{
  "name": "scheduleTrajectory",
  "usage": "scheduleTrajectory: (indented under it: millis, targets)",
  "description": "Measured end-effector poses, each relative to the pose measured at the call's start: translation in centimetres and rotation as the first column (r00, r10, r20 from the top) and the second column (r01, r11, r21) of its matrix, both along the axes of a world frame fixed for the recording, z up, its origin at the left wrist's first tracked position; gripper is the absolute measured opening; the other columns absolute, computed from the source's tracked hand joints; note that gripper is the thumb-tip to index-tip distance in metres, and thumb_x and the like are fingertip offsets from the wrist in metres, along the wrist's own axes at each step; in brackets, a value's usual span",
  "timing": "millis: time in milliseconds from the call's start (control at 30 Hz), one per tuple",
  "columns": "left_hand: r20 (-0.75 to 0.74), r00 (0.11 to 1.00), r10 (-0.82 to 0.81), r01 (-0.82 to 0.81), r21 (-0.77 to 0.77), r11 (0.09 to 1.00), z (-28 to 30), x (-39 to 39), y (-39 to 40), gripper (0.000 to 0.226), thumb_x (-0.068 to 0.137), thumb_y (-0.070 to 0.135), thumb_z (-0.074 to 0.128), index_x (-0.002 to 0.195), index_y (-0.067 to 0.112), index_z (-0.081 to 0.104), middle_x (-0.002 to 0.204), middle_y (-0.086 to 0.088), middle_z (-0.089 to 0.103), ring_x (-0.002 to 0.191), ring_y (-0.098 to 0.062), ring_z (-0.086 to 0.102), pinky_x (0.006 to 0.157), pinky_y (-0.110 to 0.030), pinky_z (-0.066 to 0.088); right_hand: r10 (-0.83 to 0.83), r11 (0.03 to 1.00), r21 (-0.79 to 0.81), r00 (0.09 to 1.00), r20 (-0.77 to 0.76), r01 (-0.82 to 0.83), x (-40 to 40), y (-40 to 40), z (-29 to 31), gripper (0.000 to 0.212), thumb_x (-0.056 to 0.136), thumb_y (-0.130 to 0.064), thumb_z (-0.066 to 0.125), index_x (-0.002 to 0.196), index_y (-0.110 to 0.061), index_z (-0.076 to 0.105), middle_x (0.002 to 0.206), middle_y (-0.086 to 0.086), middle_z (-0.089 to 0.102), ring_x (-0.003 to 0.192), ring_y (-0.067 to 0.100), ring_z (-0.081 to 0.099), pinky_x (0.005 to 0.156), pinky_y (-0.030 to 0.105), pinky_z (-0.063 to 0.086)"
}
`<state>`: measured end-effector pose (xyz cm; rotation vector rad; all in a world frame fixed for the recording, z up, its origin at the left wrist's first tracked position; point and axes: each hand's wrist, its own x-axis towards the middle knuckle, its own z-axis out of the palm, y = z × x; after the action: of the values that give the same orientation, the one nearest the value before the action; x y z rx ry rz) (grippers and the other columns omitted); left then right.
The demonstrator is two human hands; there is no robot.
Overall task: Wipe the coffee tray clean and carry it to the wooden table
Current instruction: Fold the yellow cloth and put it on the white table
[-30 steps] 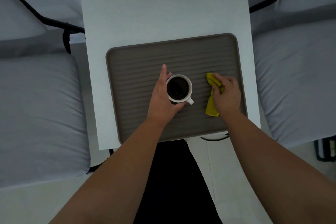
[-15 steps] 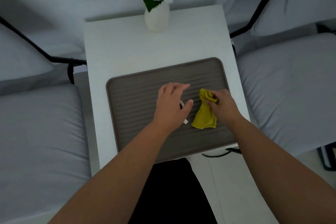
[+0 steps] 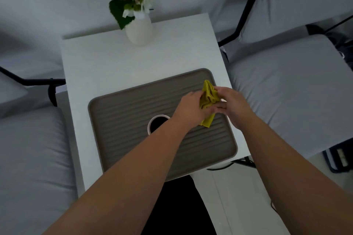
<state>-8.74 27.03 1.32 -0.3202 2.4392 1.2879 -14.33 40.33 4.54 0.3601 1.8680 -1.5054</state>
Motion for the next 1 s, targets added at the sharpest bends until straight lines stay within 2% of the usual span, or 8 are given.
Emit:
scheduleTrajectory:
  millis: [100, 200, 333, 467, 633, 733, 933, 1000]
  targets:
    - [0.016, 0.997, 0.079, -0.08, 0.038, 0.996, 0.0, -1.2, 1.1, 0.036, 0.078, 0.048, 0.069, 0.098, 0.019, 0.061, 0.094, 0.0, 0.066, 0.085, -0.015, 0.059, 0.071, -0.029, 0.044, 0.05, 0.995, 0.085, 0.996, -0.072, -0.043, -0.5, 1.3, -0.2, 0.019, 0.089, -0.002, 0.057, 0.105, -0.009, 0.064, 0.08, 0.004, 0.066, 0.051, -0.001, 0.061, 0.048, 0.012, 0.046]
    - [0.012, 0.991, 0.134, -0.134, 0.059, 0.989, 0.2, -1.8, 1.3, 0.023, 0.086, 0.038, 0.065, 0.093, 0.016, 0.064, 0.087, 0.001, 0.068, 0.081, -0.015, 0.061, 0.07, -0.027, 0.044, 0.048, 0.993, 0.112, 0.99, -0.134, -0.033, -0.7, 2.3, -0.4, 0.019, 0.086, -0.001, 0.064, 0.104, 0.002, 0.064, 0.078, 0.003, 0.066, 0.053, -0.008, 0.059, 0.051, 0.005, 0.042]
    - [0.05, 0.968, 0.244, -0.249, 0.139, 0.959, 0.7, -2.8, 0.2, 0.016, 0.092, 0.03, 0.056, 0.087, 0.018, 0.064, 0.074, 0.004, 0.06, 0.074, -0.015, 0.056, 0.068, -0.026, 0.042, -0.005, 0.997, 0.072, 0.993, -0.116, 0.014, -1.2, 3.1, 0.1, 0.008, 0.088, -0.007, 0.062, 0.091, -0.014, 0.065, 0.079, 0.0, 0.065, 0.064, 0.001, 0.06, 0.062, 0.018, 0.044]
    - [0.161, 0.834, 0.527, -0.545, 0.387, 0.744, 2.0, -3.3, -1.6, 0.021, 0.091, 0.017, 0.052, 0.07, 0.023, 0.058, 0.067, 0.004, 0.054, 0.066, -0.011, 0.05, 0.063, -0.025, 0.04, -0.185, 0.983, -0.023, 0.97, -0.16, 0.184, -2.4, 2.8, 0.5, 0.016, 0.089, -0.007, 0.059, 0.079, -0.02, 0.059, 0.081, 0.0, 0.064, 0.073, 0.012, 0.058, 0.068, 0.024, 0.043]
    - [-0.133, 0.802, 0.583, -0.517, 0.336, 0.788, 3.8, -2.7, -5.6, 0.014, 0.096, 0.019, 0.047, 0.085, 0.025, 0.054, 0.072, 0.009, 0.053, 0.067, -0.004, 0.048, 0.062, -0.025, 0.04, -0.145, 0.985, -0.14, 0.921, -0.363, 0.1, -3.7, -2.0, 2.7, 0.019, 0.09, 0.001, 0.056, 0.082, -0.016, 0.056, 0.064, -0.012, 0.065, 0.062, -0.005, 0.06, 0.062, 0.012, 0.048]
    - [-0.328, 0.727, 0.603, -0.554, 0.239, 0.798, 5.0, -1.9, -9.5, 0.01, 0.099, 0.023, 0.047, 0.099, 0.019, 0.056, 0.077, 0.015, 0.055, 0.068, 0.008, 0.05, 0.061, -0.014, 0.041, -0.059, 0.986, -0.164, 0.886, -0.461, -0.02, -4.3, -6.5, 3.4, 0.014, 0.091, -0.013, 0.058, 0.088, -0.027, 0.056, 0.067, -0.009, 0.067, 0.066, 0.006, 0.061, 0.063, 0.026, 0.051]
    - [-0.453, 0.546, 0.705, -0.735, 0.144, 0.662, 5.3, 1.0, -17.2, 0.021, 0.1, 0.029, 0.043, 0.103, 0.012, 0.057, 0.075, 0.017, 0.053, 0.068, 0.012, 0.05, 0.059, -0.007, 0.036, 0.326, 0.945, 0.218, 0.641, -0.695, -0.244, -2.8, -16.2, 2.6, 0.008, 0.1, -0.038, 0.034, 0.106, -0.032, 0.035, 0.058, 0.0, 0.048, 0.053, 0.018, 0.05, 0.051, 0.03, 0.039]
    - [-0.442, 0.508, 0.739, -0.783, 0.121, 0.61, 5.0, 2.1, -19.2, 0.022, 0.102, 0.029, 0.041, 0.101, 0.012, 0.056, 0.071, 0.015, 0.051, 0.065, 0.011, 0.05, 0.056, -0.007, 0.035, 0.346, 0.937, 0.201, 0.674, -0.653, -0.286, -2.4, -19.3, 1.6, 0.017, 0.1, -0.04, 0.034, 0.113, -0.029, 0.034, 0.058, 0.002, 0.046, 0.053, 0.02, 0.051, 0.052, 0.031, 0.041]
